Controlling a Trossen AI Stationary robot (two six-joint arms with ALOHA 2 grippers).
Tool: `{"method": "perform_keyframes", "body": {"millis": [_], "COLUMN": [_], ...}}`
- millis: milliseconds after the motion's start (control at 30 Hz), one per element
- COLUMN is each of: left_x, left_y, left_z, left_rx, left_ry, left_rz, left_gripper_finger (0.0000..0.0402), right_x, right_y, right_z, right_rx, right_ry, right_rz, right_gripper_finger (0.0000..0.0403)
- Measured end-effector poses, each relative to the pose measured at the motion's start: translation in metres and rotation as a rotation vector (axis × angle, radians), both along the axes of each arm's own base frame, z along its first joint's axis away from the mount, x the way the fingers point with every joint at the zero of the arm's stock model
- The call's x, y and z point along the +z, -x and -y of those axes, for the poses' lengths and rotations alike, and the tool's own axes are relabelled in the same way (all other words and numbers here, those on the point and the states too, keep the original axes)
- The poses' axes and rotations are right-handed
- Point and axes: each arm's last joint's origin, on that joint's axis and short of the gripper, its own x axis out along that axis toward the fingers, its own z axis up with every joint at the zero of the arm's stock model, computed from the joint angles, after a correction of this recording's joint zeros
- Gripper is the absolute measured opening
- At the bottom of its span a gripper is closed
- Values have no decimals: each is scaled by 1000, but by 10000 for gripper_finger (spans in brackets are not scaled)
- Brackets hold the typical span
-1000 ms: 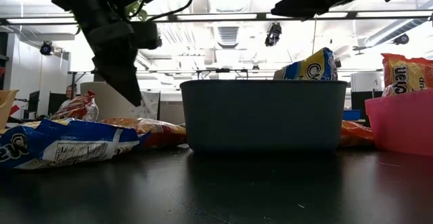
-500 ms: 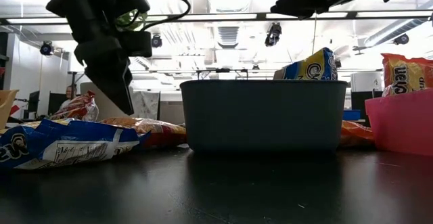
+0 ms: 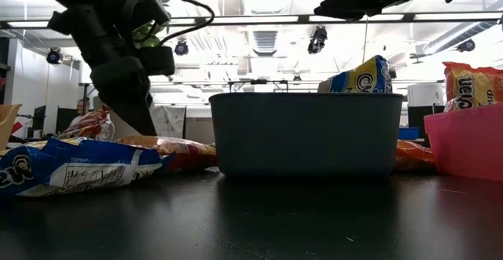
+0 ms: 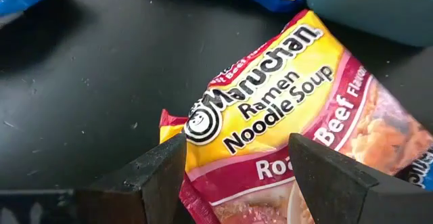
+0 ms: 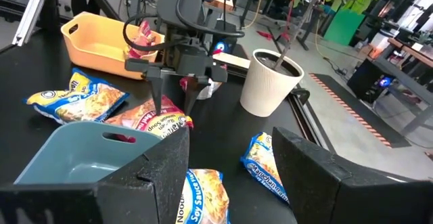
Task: Sort Maruchan noodles
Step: Put the right red noodle pack into the yellow bin
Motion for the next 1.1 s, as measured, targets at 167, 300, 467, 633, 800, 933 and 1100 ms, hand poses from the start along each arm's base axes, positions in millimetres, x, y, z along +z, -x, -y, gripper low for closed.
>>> {"method": "perform_keyframes", "body": {"millis": [167, 300, 467, 633, 800, 933, 1100], "left_x": [-7, -11, -11, -11, -13, -19, -24], "left_y": [3, 6, 11, 19, 22, 24, 25], "left_z": [0, 0, -1, -2, -2, -2, -3], "left_rx": [21, 40, 48, 82, 96, 108, 120], "left_ry": [12, 22, 26, 21, 29, 33, 36], "left_rz": [20, 14, 16, 27, 29, 28, 50], "left_gripper_finger": [241, 241, 241, 241, 236, 231, 231], "right_x": [0, 0, 0, 0, 0, 1, 1], "right_y": [0, 0, 0, 0, 0, 0, 0], "right_z": [0, 0, 0, 0, 0, 0, 0], "right_rx": [0, 0, 0, -1, 0, -2, -3], "right_ry": [0, 0, -1, -1, 0, 0, 0], "right_rz": [0, 0, 0, 1, 1, 2, 7], "right_gripper_finger": [201, 201, 201, 201, 201, 201, 201]}}
